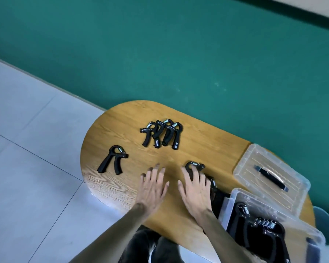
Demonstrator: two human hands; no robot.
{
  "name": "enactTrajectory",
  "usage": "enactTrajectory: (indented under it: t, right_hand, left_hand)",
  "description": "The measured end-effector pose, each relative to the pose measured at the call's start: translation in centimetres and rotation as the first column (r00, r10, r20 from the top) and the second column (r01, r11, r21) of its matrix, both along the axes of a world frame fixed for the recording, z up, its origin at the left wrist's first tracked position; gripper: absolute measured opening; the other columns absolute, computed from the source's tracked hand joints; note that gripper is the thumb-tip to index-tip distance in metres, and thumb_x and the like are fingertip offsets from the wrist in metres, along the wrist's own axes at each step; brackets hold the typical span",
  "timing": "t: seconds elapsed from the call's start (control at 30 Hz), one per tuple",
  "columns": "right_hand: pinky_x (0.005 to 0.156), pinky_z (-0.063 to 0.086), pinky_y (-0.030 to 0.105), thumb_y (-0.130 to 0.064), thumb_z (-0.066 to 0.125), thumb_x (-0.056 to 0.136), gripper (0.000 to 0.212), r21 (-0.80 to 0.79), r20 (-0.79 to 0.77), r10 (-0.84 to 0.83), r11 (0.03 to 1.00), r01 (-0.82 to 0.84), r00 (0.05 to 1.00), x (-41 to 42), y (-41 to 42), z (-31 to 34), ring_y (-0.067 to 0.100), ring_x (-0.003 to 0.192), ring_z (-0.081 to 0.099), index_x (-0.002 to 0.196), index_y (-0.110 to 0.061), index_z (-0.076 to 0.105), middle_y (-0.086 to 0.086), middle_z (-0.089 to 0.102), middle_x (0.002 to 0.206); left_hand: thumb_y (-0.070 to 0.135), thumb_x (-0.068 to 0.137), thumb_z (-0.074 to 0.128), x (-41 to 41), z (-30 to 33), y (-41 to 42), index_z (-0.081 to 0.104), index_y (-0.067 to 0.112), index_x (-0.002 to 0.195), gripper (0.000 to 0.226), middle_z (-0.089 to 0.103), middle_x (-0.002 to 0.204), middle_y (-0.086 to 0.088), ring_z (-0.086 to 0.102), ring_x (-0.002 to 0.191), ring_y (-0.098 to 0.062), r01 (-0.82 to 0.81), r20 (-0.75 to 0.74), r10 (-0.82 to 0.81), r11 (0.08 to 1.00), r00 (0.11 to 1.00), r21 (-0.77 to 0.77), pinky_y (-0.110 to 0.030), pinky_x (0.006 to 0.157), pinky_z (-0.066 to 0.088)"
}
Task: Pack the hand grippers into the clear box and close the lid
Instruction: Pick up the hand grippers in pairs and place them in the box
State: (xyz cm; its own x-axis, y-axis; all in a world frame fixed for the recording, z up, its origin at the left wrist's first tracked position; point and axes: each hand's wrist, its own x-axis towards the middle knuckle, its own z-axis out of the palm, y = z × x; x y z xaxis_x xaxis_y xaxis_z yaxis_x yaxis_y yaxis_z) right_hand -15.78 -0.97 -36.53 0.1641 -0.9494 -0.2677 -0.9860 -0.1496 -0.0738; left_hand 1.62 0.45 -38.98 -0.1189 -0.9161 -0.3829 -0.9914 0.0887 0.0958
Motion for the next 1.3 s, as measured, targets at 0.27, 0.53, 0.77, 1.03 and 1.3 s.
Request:
enactTrajectory:
  t: [0.27,0.53,0.77,1.03,1.3]
  right_hand:
    - [0.078,0.046,0.047,-0.048,0.029,0.101,0.056,0.075,-0.036,0.1,0.992,-0.097,0.994,3.1,-4.3,-4.5,0.033,0.101,0.054,0.148,-0.02,0.043,0.014,0.05,0.142]
    - [0.078,0.047,0.048,-0.045,0.033,0.103,0.051,0.072,-0.011,0.16,0.985,-0.159,0.987,6.1,-9.7,-9.6,0.033,0.101,0.053,0.147,-0.02,0.041,0.014,0.048,0.139]
    - [0.084,0.051,0.049,-0.051,0.028,0.103,0.057,0.11,0.026,0.139,0.984,-0.141,0.99,7.0,-14.1,-13.7,0.034,0.109,0.055,0.152,-0.021,0.033,0.017,0.041,0.148]
    - [0.11,0.035,0.062,-0.058,0.023,0.102,0.071,0.058,0.112,0.027,0.998,-0.034,0.993,7.5,-20.1,-18.2,0.043,0.149,0.02,0.161,-0.027,-0.002,0.011,-0.001,0.169]
    - [0.117,0.013,0.066,-0.061,0.025,0.101,0.073,0.049,0.198,-0.125,0.992,0.117,0.972,8.3,-21.5,-19.6,0.051,0.15,0.004,0.161,-0.027,0.0,0.009,-0.003,0.169]
  left_hand:
    - [0.049,0.107,0.005,4.9,-3.9,-2.6,-0.021,0.014,0.157,0.066,-0.012,0.169,-0.014,0.012,0.155,-0.031,-0.081,0.063,0.073,0.987,0.995,0.141,-0.048,0.124,0.017]
    - [0.05,0.105,0.004,10.0,-8.4,-5.9,-0.021,0.012,0.157,0.069,-0.019,0.167,-0.016,-0.001,0.156,-0.032,-0.191,0.111,0.175,0.97,0.978,0.153,-0.048,0.125,0.006]
    - [0.05,0.106,0.018,14.2,-12.1,-7.0,-0.012,0.014,0.161,0.072,-0.011,0.169,-0.015,0.005,0.156,-0.032,-0.33,0.118,0.322,0.943,0.939,0.049,-0.051,0.124,0.018]
    - [0.05,0.107,0.012,16.5,-16.9,-8.8,-0.014,0.002,0.158,0.075,-0.014,0.168,-0.02,-0.009,0.156,-0.03,-0.356,0.052,0.356,0.935,0.933,-0.012,-0.05,0.126,0.014]
    - [0.062,0.103,0.021,18.4,-17.2,-7.6,-0.008,0.018,0.162,0.079,-0.013,0.171,-0.006,-0.008,0.157,-0.03,-0.381,0.043,0.381,0.925,0.924,-0.008,-0.059,0.124,0.005]
